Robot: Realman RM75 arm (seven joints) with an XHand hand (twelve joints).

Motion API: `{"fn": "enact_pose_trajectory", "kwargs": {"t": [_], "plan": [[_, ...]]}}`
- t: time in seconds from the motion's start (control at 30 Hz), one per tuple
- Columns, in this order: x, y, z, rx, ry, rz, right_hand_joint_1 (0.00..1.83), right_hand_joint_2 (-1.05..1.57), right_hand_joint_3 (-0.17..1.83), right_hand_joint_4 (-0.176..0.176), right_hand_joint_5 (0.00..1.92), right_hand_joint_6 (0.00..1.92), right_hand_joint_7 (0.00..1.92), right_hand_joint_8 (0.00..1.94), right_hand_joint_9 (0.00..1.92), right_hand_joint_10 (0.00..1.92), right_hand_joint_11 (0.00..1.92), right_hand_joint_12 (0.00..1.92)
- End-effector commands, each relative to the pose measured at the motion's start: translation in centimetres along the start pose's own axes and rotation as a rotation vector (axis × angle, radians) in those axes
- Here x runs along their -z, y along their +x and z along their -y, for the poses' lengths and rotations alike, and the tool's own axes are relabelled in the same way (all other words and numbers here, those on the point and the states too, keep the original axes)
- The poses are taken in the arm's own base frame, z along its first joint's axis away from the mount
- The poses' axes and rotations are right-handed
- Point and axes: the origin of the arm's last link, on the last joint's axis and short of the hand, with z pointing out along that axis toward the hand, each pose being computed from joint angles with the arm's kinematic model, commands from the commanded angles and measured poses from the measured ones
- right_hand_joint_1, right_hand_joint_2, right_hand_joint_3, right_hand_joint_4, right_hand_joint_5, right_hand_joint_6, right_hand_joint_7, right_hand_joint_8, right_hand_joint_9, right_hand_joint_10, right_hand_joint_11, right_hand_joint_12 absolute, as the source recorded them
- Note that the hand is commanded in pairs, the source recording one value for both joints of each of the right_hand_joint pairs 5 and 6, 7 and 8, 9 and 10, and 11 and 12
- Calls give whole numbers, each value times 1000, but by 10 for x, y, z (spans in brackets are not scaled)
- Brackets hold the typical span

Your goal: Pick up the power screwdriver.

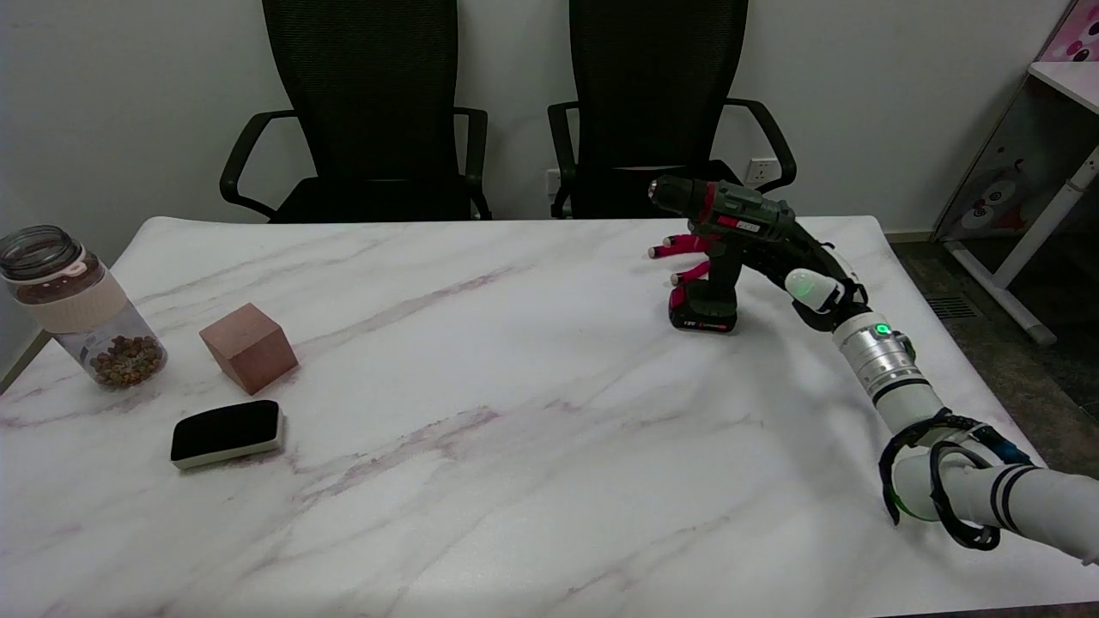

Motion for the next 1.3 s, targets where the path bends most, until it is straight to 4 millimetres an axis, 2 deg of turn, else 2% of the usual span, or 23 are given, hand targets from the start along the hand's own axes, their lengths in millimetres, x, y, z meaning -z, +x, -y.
{"fn": "enact_pose_trajectory", "kwargs": {"t": [0.03, 0.4, 1.3], "plan": [[-25, -20, -10, 4, -67, 12, 973, -615, 889, 176, 274, 274, 274, 274, 329, 329, 390, 390], [-39, -38, -11, -5, -67, 28, 979, -654, 895, 176, 184, 184, 184, 184, 299, 299, 350, 350], [-39, -46, -9, -41, -43, 41, 986, -608, 855, 176, 199, 199, 199, 199, 328, 328, 377, 377]]}}
